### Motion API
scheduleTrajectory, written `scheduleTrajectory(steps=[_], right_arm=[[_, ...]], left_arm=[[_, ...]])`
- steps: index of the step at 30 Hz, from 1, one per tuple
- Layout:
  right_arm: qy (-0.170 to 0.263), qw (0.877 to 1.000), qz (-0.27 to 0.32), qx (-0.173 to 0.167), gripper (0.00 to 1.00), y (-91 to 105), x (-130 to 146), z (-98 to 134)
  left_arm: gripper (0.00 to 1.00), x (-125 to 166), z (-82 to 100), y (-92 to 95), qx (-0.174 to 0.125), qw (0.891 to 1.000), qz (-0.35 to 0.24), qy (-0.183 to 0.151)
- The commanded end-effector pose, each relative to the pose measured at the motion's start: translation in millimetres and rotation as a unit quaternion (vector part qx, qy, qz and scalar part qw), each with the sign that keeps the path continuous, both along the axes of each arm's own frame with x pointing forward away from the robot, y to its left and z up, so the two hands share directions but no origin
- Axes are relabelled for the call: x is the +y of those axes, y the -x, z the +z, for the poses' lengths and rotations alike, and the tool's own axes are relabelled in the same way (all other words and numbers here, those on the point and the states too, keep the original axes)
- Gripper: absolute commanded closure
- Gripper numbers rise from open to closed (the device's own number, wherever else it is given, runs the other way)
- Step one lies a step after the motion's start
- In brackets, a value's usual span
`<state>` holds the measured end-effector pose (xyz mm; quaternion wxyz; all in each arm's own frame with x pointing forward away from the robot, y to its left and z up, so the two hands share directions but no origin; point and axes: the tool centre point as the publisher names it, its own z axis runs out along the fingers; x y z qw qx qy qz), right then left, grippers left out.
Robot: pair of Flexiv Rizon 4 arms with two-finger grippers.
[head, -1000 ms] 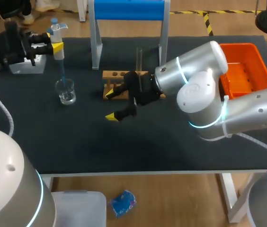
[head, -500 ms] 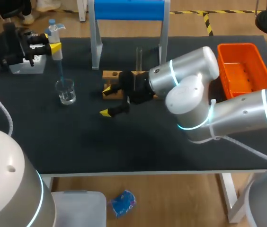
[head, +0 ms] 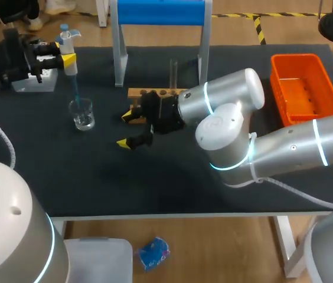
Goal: Invert the test tube, pick up the pipette, mount the tip to pipette, aspirate from beaker and dispense into the tube, eject the tip, return the pipette, and cap with the stopper.
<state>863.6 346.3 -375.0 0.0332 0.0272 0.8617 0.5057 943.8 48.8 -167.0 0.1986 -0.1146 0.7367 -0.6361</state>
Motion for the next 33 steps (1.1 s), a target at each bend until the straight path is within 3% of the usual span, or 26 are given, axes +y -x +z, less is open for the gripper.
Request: scheduleTrajectory(steps=[1,8,33], right_arm=[[0.006,1.000,-0.002,-0.002,0.00,1.7,4,-4],[0.012,0.999,-0.028,-0.016,0.00,1.2,13,-10],[0.021,0.999,-0.036,-0.012,0.00,-4.4,17,-16]], left_arm=[[1.00,1,-0.4,0.1,-0.001,1.000,-0.001,0.001],[1.00,1,-0.4,0.1,-0.001,1.000,-0.001,0.001],[1.00,1,-6.3,-1.3,-0.008,1.000,0.015,0.010]])
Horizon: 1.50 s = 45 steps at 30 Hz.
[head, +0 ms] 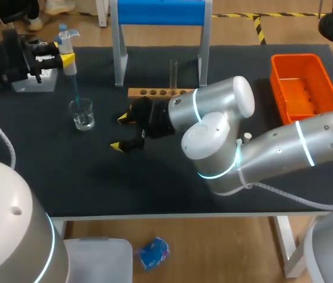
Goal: Invert the test tube, pick up the pipette, mount the tip to pipette, aspirate from beaker and dispense into the tube, eject the tip, return the pipette, and cap with the stopper.
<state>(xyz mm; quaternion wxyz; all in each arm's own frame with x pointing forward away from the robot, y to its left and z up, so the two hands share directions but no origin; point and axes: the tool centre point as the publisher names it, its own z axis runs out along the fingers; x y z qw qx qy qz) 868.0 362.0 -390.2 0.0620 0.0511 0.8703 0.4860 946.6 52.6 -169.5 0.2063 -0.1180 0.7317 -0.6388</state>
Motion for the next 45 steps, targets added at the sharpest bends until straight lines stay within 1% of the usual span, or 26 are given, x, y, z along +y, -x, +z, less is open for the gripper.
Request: scheduleTrajectory(steps=[1,5,14,17,18,19,20,22,31,33,34,36,37,39,40,45], right_arm=[[0.000,1.000,0.000,0.000,0.00,-0.1,1,-1],[0.000,1.000,0.000,0.000,0.00,-0.1,1,-1],[0.000,1.000,0.000,0.000,0.00,-0.1,1,-1],[0.000,1.000,0.000,0.000,0.00,-0.1,1,-1],[0.000,1.000,0.000,0.000,0.00,-0.1,1,-1],[0.000,1.000,0.000,0.000,0.00,-0.1,1,-1],[0.000,1.000,0.000,0.000,0.00,-0.1,1,-1],[0.000,1.000,0.000,0.000,0.00,-0.1,1,-1],[0.000,1.000,0.000,0.000,0.00,-0.1,1,-1],[0.000,1.000,0.000,0.000,0.00,-0.1,1,-1],[0.000,1.000,0.000,0.000,0.00,-0.1,1,-1],[0.000,1.000,0.000,0.000,0.00,-0.1,1,-1],[0.000,1.000,0.000,0.000,0.00,-0.1,1,-1],[0.000,1.000,0.000,0.000,0.00,-0.1,1,-1],[0.000,1.000,0.000,0.000,0.00,-0.1,1,-1],[0.000,1.000,0.000,0.000,0.00,-0.1,1,-1]], left_arm=[[1.00,-3,-4.9,1.7,-0.003,1.000,0.009,0.006],[1.00,-5,-9.7,3.1,0.006,1.000,0.015,0.011],[1.00,-8,-20.5,6.4,0.012,0.999,0.023,0.018],[1.00,-8,-24.0,6.3,0.013,0.999,0.028,0.027],[1.00,-9,-25.3,6.3,0.014,0.999,0.023,0.038],[1.00,-9,-26.5,6.7,0.013,0.999,0.025,0.038],[1.00,-9,-28.8,6.3,0.013,0.999,0.027,0.028],[1.00,-10,-32.2,5.8,0.017,0.999,0.023,0.040],[1.00,-8,-39.5,4.9,0.023,0.999,0.027,0.034],[1.00,-8,-41.9,4.9,0.024,0.999,0.027,0.035],[1.00,-7,-43.3,4.8,0.027,0.998,0.027,0.044],[1.00,-7,-46.0,4.6,0.026,0.999,0.027,0.032],[1.00,-7,-46.6,4.6,0.029,0.998,0.026,0.039],[1.00,-6,-47.6,4.5,0.026,0.999,0.028,0.035],[1.00,-6,-48.5,4.2,0.027,0.998,0.028,0.039],[1.00,-4,-49.4,3.0,0.025,0.998,0.032,0.037]])
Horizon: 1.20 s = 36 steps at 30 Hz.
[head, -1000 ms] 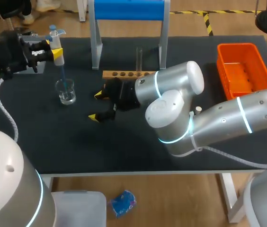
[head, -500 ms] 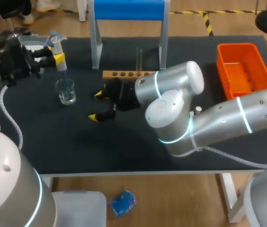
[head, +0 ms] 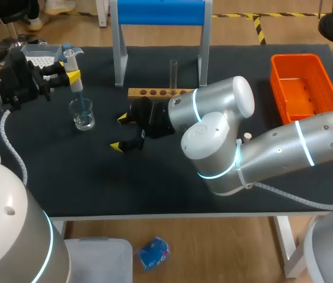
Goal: Invert the test tube, pick up the pipette, mount the tip to pipette, aspirate from beaker and dispense into the tube, eject the tip, return the pipette, and cap with the stopper.
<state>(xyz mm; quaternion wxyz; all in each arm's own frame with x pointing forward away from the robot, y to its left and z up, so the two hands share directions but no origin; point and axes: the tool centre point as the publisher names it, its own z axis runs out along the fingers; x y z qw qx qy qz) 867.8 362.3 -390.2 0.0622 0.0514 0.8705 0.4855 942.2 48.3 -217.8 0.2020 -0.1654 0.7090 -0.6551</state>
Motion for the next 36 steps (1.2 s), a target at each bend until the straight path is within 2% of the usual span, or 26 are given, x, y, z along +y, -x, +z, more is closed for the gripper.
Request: scheduleTrajectory(steps=[1,36], right_arm=[[-0.001,1.000,0.000,0.000,0.00,-0.3,0.7,-1.2],[-0.001,1.000,0.000,0.000,0.00,-0.3,0.7,-1.2]], left_arm=[[1.00,0.6,-0.9,-1.8,-0.002,1.000,0.000,0.000],[1.00,4.5,-2.5,-4.4,-0.002,1.000,0.002,-0.012]])
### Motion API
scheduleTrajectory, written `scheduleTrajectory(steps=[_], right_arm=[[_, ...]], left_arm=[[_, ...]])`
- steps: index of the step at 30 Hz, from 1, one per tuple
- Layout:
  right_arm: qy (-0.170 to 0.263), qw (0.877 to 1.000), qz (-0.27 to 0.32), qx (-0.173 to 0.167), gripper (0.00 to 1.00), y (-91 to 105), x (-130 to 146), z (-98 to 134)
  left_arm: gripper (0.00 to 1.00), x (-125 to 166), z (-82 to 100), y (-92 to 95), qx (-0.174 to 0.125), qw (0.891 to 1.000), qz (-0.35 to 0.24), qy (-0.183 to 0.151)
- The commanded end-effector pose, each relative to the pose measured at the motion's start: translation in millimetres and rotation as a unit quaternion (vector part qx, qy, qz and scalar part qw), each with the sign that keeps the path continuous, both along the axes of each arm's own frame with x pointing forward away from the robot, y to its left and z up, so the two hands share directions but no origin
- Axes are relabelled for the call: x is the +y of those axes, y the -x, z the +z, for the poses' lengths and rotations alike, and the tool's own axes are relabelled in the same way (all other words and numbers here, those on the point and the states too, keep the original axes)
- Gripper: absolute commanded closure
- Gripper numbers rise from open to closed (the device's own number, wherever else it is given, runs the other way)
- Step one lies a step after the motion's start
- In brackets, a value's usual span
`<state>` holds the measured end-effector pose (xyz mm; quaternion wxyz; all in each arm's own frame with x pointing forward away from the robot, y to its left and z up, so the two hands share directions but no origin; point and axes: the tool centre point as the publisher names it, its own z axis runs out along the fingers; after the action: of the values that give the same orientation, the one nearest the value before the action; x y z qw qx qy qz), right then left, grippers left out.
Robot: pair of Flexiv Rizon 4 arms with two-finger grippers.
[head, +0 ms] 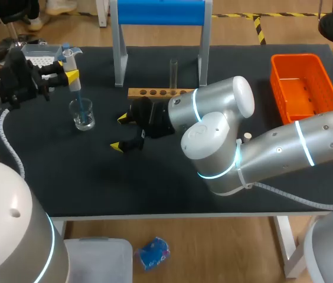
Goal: Invert the test tube, pick up the pipette, mount the tip to pipette, aspirate from beaker and dispense into the tube, eject the tip, return the pipette, and cap with the stopper.
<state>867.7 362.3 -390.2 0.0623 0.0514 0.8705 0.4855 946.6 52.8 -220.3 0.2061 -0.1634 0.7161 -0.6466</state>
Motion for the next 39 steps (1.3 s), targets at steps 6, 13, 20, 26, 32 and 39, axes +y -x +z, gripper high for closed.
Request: scheduleTrajectory(steps=[6,13,20,26,32,39], right_arm=[[0.006,1.000,0.005,0.005,0.00,-0.3,-1,4],[-0.003,1.000,0.029,0.006,0.00,0.9,-18,35],[-0.023,0.998,0.053,0.001,0.00,7.7,-32,75],[-0.028,0.996,0.083,0.003,0.00,14.5,-39,109],[-0.037,0.993,0.113,-0.002,0.00,16.1,-36,141],[-0.043,0.990,0.132,-0.011,0.00,5.6,-36,168]], left_arm=[[1.00,0,-0.1,0.1,-0.001,1.000,0.000,0.000],[1.00,0,-0.1,0.1,-0.001,1.000,0.000,0.000],[1.00,0,-0.1,0.1,-0.001,1.000,0.000,0.000],[1.00,0,-0.1,0.1,-0.001,1.000,0.000,0.000],[1.00,0,-0.1,0.1,-0.001,1.000,0.000,0.000],[1.00,0,-0.1,0.1,-0.001,1.000,0.000,0.000]])
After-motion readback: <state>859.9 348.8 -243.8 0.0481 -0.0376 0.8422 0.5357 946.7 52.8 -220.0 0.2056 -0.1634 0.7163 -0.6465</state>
